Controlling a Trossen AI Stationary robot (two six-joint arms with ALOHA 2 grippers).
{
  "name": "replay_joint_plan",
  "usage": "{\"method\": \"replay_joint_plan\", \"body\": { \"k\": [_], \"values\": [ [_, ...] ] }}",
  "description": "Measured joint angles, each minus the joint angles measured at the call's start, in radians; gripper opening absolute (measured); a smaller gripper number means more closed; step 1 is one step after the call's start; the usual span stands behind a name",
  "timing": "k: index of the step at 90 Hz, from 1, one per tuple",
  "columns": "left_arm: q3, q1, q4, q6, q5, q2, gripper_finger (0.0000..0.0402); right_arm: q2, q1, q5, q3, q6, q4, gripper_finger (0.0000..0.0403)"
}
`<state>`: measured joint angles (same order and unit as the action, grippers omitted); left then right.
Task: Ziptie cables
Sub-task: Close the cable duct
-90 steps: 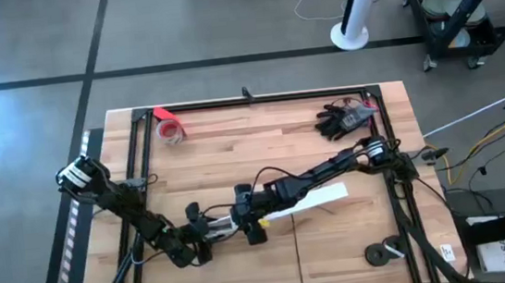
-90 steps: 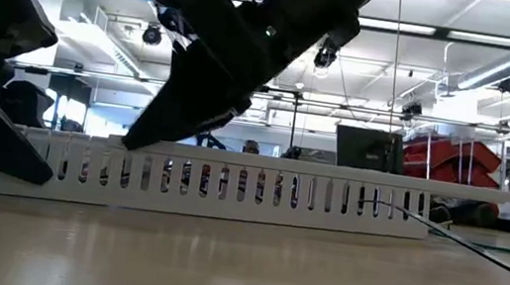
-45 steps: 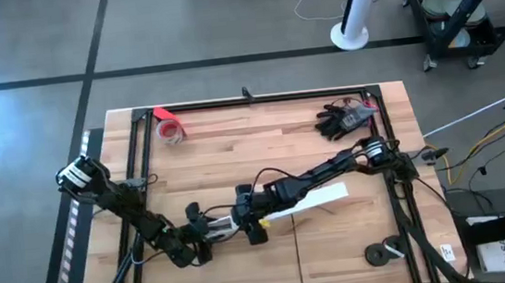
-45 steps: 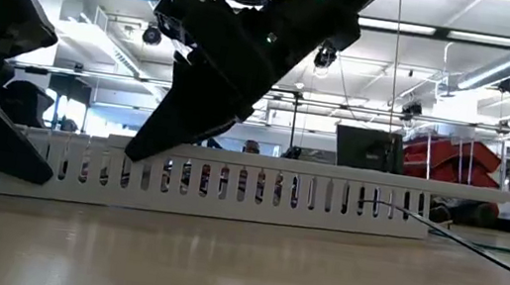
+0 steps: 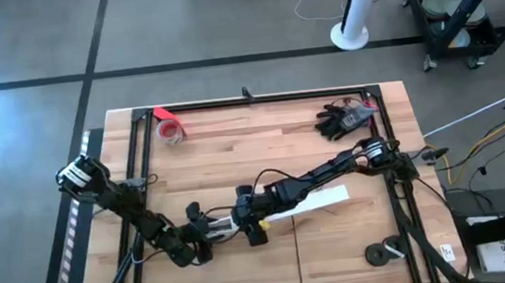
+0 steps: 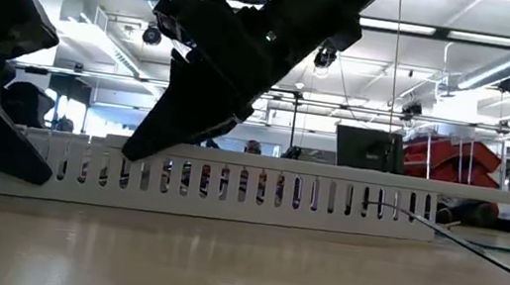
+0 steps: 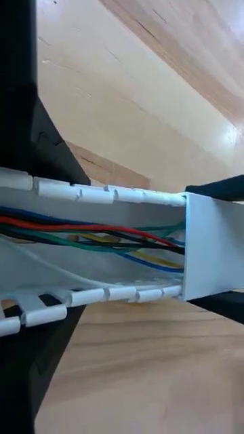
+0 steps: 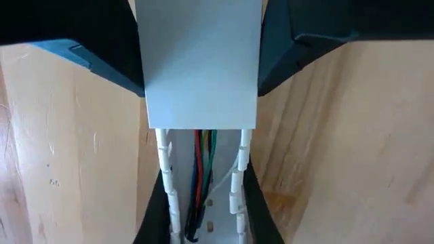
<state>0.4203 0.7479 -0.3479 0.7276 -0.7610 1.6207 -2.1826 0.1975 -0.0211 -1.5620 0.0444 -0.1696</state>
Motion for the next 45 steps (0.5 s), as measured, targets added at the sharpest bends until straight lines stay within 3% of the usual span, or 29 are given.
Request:
{"method": "replay_joint_plan", "body": {
  "k": [22, 45],
  "values": [
    [-0.001, -0.002, -0.028, -0.033, 0.005, 0.000, 0.0219, 0.000, -0.010, 0.016, 0.002, 0.049, -0.004, 0.0221],
    [0.000, -0.012, -0.038, -0.038, -0.007, 0.001, 0.0223, -0.002, -0.004, -0.024, 0.004, -0.011, 0.045, 0.0232]
  ]
}}
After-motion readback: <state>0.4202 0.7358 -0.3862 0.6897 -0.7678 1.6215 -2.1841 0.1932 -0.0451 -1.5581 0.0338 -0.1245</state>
